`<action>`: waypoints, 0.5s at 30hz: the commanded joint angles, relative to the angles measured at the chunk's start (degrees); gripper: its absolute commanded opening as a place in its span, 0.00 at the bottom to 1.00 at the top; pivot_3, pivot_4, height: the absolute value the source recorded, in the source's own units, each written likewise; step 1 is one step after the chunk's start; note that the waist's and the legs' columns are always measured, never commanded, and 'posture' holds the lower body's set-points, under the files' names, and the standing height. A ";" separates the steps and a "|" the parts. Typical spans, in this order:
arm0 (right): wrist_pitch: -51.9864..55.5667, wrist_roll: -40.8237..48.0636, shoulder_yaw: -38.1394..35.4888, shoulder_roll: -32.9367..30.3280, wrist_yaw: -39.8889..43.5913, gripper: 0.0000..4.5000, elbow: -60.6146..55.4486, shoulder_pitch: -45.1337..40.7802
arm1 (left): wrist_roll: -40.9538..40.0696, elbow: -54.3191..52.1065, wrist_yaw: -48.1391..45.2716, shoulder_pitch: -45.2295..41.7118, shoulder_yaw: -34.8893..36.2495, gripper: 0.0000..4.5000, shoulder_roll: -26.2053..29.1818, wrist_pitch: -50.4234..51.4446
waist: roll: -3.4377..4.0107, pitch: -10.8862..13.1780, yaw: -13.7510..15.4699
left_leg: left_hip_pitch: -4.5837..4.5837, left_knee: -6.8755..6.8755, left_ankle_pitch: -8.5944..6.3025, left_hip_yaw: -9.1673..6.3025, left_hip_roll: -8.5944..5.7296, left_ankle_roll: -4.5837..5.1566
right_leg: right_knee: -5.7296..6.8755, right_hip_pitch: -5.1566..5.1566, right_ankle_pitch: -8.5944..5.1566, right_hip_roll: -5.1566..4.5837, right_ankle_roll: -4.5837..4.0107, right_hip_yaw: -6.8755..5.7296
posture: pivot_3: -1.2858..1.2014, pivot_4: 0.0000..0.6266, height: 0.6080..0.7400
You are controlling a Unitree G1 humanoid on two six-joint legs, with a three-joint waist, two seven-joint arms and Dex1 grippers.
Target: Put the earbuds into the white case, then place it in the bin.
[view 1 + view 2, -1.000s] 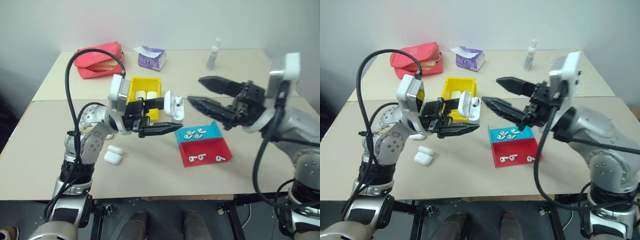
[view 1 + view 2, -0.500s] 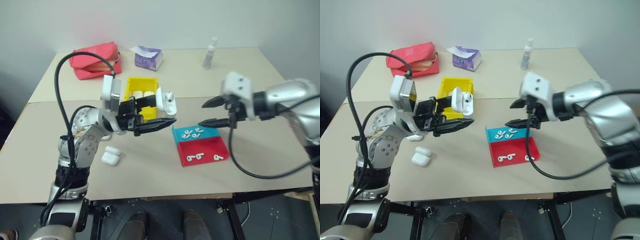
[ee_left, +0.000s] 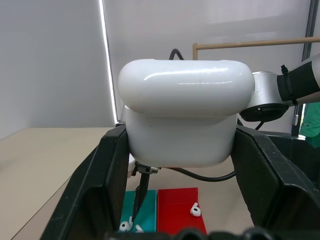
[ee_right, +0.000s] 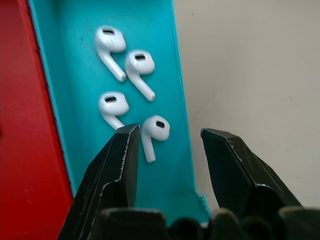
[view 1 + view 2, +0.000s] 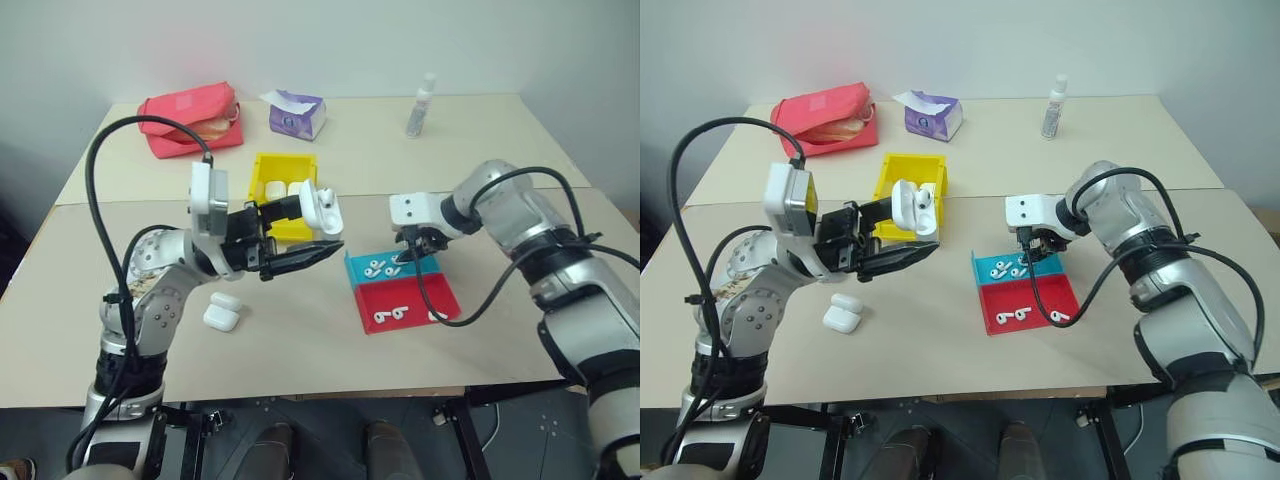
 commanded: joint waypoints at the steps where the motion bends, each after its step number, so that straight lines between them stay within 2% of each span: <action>1: -5.10 -2.86 -1.31 1.75 -0.52 0.51 4.93 -2.83 | -1.15 -2.78 0.98 0.51 1.27 0.62 0.76 -0.11 | 0.00 0.00 -0.06 | 0.01 0.00 0.00 0.00 0.00 0.00 | 0.01 0.00 0.00 0.00 0.00 0.00 | 0.52 0.24 1.00; 6: -9.70 -5.48 -2.10 4.08 -0.98 0.51 10.57 -4.43 | -1.39 -3.73 1.82 1.33 1.43 0.62 1.07 -0.14 | 0.01 0.00 -0.15 | 0.01 -0.01 0.01 -0.01 0.00 -0.02 | 0.03 -0.01 0.00 0.01 0.00 0.01 | 0.52 0.24 1.00; 15: -12.36 -8.00 -3.31 6.24 -0.55 0.51 14.08 -4.98 | -1.64 -5.12 3.18 2.21 1.44 0.62 1.48 -0.12 | 0.02 0.01 -0.21 | 0.01 -0.01 0.01 -0.02 0.00 -0.02 | 0.09 0.00 0.00 0.01 0.00 0.00 | 0.52 0.24 1.00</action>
